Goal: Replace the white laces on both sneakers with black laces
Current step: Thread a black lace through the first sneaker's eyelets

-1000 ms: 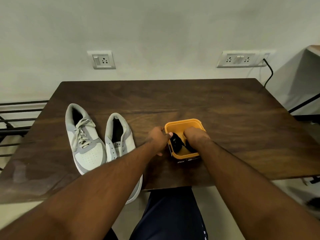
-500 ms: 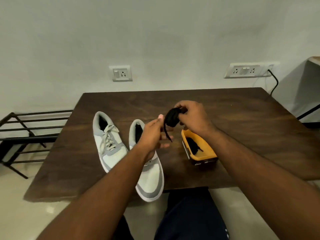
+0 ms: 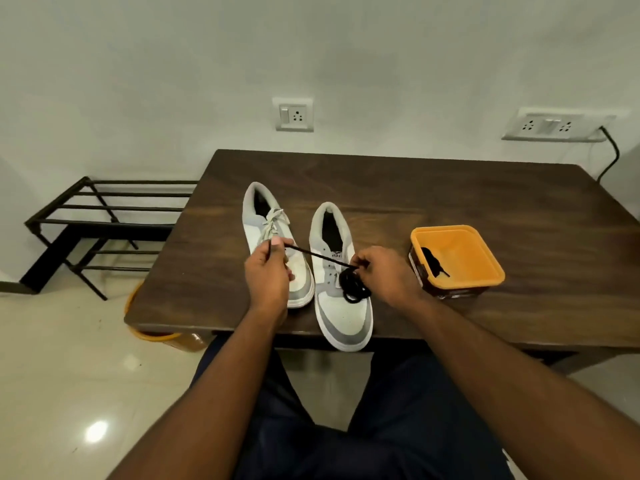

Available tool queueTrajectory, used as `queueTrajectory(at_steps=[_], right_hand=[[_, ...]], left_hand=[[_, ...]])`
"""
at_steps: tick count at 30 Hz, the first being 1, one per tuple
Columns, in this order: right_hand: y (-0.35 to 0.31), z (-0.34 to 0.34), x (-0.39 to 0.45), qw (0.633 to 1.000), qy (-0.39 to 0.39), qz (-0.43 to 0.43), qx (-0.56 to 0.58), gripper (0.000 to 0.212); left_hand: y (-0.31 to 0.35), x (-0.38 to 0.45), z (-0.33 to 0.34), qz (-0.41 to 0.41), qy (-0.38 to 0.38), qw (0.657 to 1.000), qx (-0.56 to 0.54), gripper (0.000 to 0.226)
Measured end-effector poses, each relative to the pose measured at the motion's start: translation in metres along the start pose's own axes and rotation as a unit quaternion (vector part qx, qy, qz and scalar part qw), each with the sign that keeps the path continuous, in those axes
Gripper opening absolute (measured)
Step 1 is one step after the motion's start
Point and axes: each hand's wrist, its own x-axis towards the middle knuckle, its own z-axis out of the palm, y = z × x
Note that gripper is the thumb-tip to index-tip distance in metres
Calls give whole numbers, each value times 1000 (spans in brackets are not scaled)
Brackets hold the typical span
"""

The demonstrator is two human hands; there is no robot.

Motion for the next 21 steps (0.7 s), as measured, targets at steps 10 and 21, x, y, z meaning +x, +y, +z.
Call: queueTrajectory(at_steps=[10, 21], right_hand=[[-21, -17, 5, 998, 68, 12, 5, 17], [-45, -53, 4, 904, 17, 27, 427, 23]], left_hand=[[62, 32, -12, -107, 40, 919, -376, 35], [61, 70, -8, -179, 67, 940, -281, 24]])
